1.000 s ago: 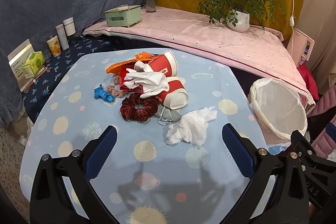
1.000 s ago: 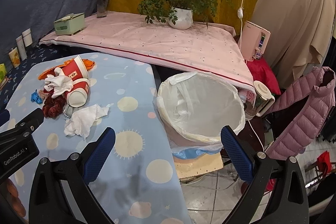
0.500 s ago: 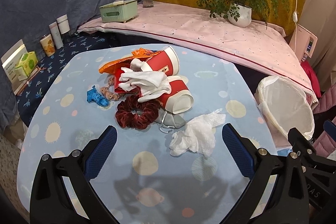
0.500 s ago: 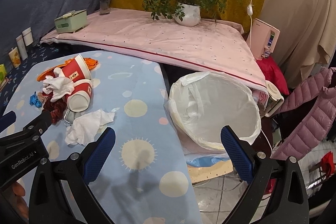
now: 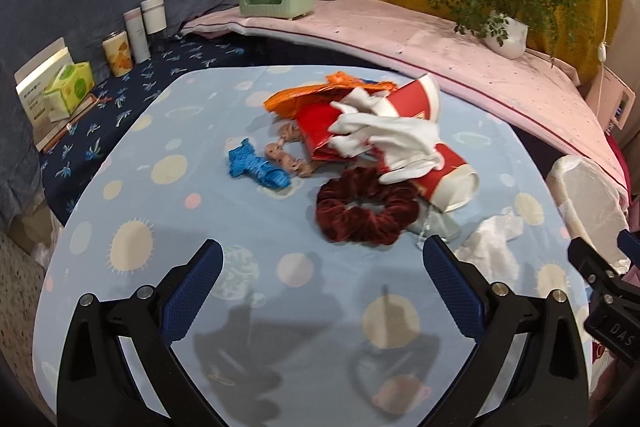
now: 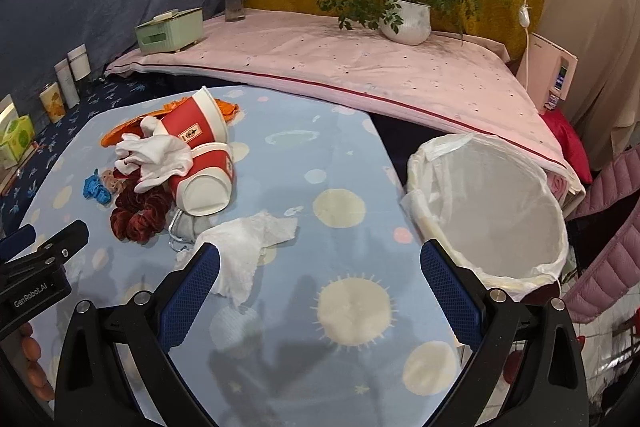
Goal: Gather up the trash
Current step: 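Reach the left gripper to the dark red scrunchie and close on it, then carry the scrunchie over the wastebasket with the left gripper and release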
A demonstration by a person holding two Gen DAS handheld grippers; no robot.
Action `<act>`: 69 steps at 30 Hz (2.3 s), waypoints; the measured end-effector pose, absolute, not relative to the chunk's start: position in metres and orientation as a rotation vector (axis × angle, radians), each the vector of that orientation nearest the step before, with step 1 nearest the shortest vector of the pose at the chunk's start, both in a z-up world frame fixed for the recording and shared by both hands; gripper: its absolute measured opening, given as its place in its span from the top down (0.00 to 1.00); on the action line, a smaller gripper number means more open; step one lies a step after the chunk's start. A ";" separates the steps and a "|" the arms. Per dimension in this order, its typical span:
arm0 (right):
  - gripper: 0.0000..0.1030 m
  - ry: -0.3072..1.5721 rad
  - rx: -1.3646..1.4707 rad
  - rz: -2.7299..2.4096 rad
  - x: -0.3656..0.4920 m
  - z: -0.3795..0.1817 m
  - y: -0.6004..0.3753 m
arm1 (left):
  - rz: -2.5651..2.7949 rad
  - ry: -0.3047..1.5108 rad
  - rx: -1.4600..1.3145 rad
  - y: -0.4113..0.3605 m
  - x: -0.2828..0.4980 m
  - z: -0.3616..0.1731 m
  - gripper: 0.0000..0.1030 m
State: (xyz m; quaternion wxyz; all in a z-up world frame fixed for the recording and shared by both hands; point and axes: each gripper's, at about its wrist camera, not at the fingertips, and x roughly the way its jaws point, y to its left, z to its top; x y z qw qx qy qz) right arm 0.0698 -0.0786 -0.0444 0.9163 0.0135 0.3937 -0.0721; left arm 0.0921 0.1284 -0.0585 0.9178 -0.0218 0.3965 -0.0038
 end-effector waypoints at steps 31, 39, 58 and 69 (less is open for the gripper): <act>0.93 0.867 0.126 0.090 0.105 -0.087 -0.043 | -0.206 0.928 -0.171 0.118 0.158 -0.110 0.81; 0.93 0.783 0.136 0.074 0.090 -0.046 -0.057 | -0.240 0.890 -0.202 0.116 0.136 -0.081 0.85; 0.93 0.598 0.159 -0.083 0.071 0.036 -0.167 | -0.508 0.687 -0.133 0.008 0.104 0.053 0.87; 0.93 0.614 0.263 -0.184 0.068 0.021 -0.255 | -0.665 0.699 -0.110 -0.092 0.114 0.053 0.87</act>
